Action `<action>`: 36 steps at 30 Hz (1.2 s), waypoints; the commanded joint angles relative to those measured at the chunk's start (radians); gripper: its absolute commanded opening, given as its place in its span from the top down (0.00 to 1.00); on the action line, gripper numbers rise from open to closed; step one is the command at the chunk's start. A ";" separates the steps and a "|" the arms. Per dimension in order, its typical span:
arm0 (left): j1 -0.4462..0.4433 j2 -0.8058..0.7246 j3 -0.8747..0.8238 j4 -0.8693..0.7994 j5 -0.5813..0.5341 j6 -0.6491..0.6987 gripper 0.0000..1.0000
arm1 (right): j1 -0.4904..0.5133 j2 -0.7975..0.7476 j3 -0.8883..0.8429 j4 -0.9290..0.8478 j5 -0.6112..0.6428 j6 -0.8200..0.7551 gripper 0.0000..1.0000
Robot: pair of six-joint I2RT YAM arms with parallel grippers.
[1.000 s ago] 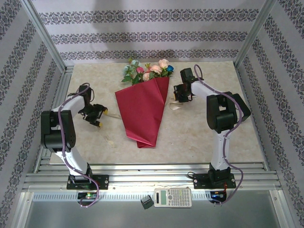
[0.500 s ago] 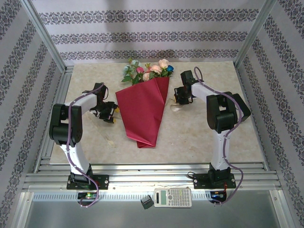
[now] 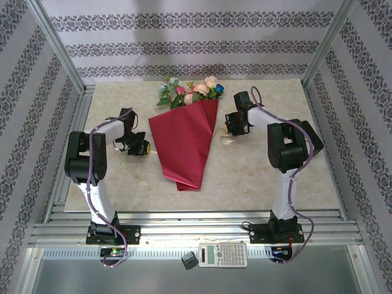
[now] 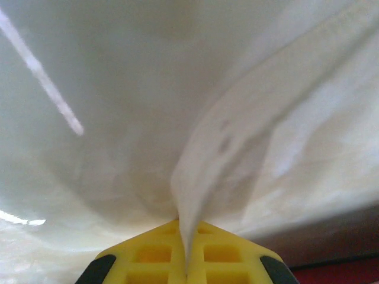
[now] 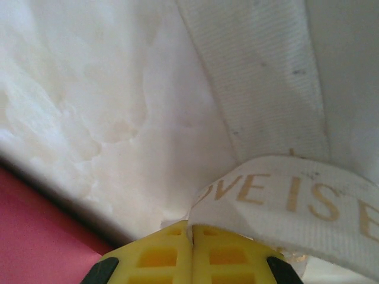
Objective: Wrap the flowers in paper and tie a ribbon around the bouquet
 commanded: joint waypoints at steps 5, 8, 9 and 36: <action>0.066 0.092 0.096 0.211 -0.058 -0.010 1.00 | -0.021 0.011 0.070 -0.005 -0.035 -0.038 1.00; 0.077 0.110 0.130 0.187 -0.057 0.025 1.00 | -0.019 0.014 0.066 -0.003 -0.038 -0.038 1.00; 0.080 0.114 0.139 0.186 -0.054 0.034 1.00 | -0.018 0.014 0.063 -0.001 -0.038 -0.038 1.00; 0.123 0.074 0.220 -0.039 -0.047 0.235 0.56 | -0.037 0.038 0.117 -0.040 -0.043 -0.160 0.75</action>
